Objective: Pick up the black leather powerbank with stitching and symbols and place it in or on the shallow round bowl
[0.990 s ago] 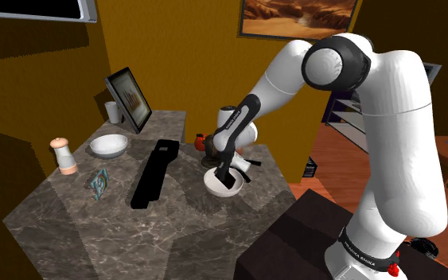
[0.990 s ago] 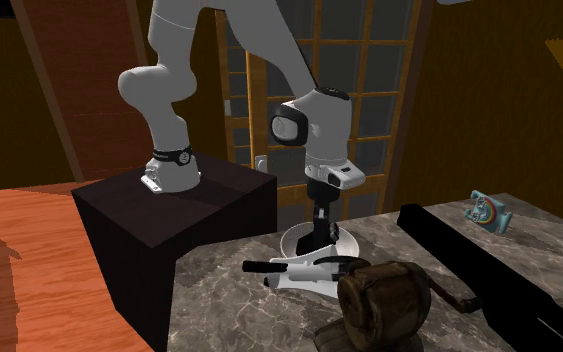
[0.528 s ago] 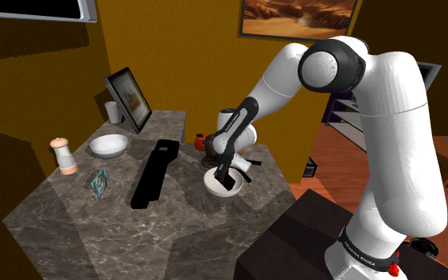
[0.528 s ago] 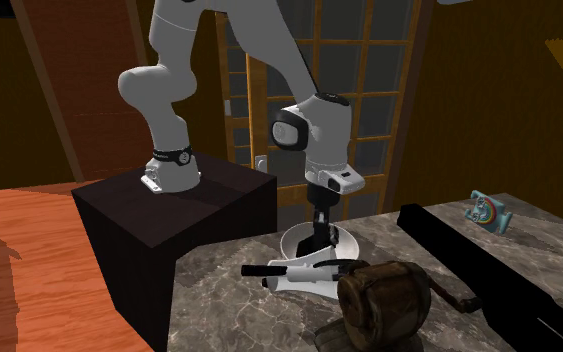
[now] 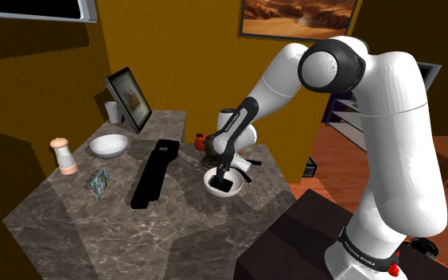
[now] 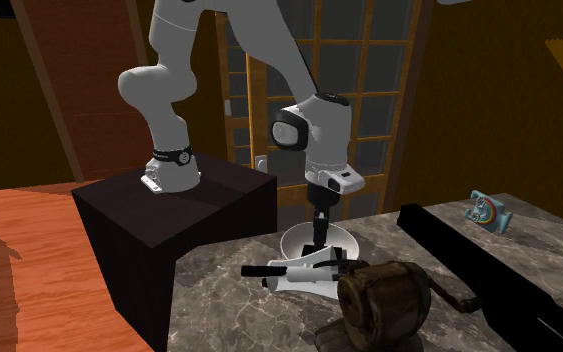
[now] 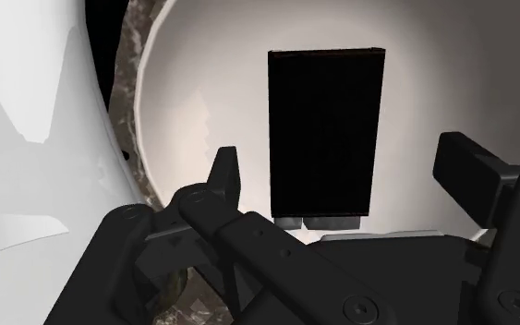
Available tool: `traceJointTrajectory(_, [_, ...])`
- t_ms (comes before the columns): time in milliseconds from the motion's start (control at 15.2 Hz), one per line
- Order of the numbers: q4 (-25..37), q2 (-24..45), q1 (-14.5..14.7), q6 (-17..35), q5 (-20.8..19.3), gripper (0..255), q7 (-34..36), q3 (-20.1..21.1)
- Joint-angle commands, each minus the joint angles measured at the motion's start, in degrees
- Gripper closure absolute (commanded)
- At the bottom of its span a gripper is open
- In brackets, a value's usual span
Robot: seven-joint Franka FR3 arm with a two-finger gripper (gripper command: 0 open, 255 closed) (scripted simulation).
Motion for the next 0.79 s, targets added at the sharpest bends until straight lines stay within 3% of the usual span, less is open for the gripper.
traceJointTrajectory(0, [-0.4, -1.8, 0.4, -1.4, -0.5, 0, 0.4, -0.5])
traceJointTrajectory(198, [-1.0, -6.6, 1.4, -5.6, -2.0, 0, 1.4, -1.6])
traceJointTrajectory(726, [-1.0, -6.6, 1.4, -5.6, -2.0, 0, 1.4, -1.6])
